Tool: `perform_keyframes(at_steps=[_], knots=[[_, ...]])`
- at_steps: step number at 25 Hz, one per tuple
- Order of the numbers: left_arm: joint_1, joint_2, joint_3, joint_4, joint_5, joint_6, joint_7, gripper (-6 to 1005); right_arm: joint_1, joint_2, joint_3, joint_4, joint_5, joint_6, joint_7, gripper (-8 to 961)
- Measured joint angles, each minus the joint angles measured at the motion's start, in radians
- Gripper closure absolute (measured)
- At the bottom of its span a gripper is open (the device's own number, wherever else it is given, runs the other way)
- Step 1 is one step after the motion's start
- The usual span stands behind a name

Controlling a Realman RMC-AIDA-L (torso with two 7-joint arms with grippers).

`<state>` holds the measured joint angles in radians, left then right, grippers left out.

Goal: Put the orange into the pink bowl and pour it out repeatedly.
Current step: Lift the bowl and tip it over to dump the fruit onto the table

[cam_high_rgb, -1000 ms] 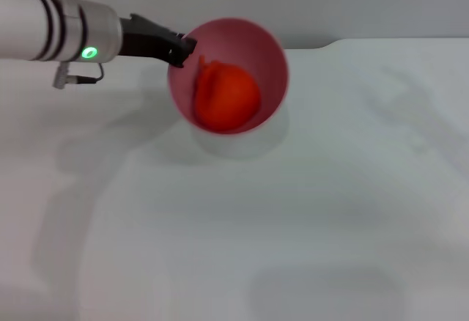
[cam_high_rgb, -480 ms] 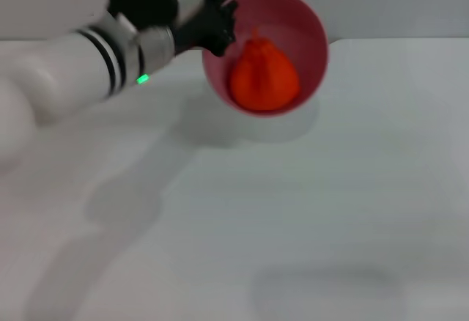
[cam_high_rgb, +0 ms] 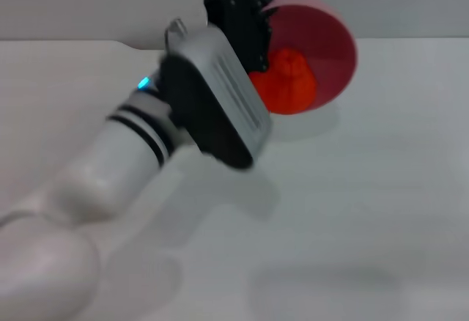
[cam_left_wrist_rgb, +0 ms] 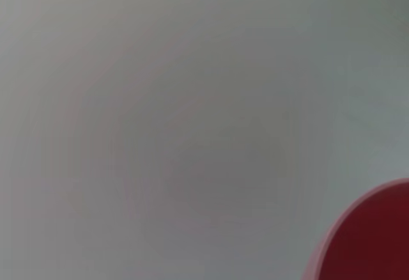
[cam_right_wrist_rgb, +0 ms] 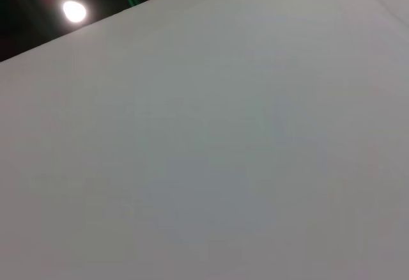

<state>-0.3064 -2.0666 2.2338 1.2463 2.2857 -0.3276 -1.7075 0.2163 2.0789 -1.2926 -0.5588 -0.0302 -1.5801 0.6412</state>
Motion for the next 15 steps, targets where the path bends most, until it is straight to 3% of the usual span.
perform_keyframes(at_steps=[4,9,10,12,15], knots=[[-0.025,-0.001,0.091,-0.06,0.0,-0.181,0.048,958,0.014,0.0,-0.005,0.0,0.0,-0.001,0.0,307],[-0.031,-0.001,0.11,-0.073,0.0,-0.235,0.052,958,0.023,0.0,-0.007,-0.002,-0.004,-0.001,0.001,307],[-0.046,0.0,0.171,-0.105,0.0,-0.382,0.057,958,0.025,0.0,-0.007,-0.002,-0.004,-0.001,0.001,307],[-0.046,0.0,0.171,-0.105,0.0,-0.382,0.057,958,0.031,-0.001,-0.007,-0.003,-0.005,-0.001,0.002,307],[-0.069,0.0,0.223,-0.149,0.001,-0.52,0.05,958,0.036,-0.002,-0.009,-0.006,-0.006,-0.001,0.002,307]])
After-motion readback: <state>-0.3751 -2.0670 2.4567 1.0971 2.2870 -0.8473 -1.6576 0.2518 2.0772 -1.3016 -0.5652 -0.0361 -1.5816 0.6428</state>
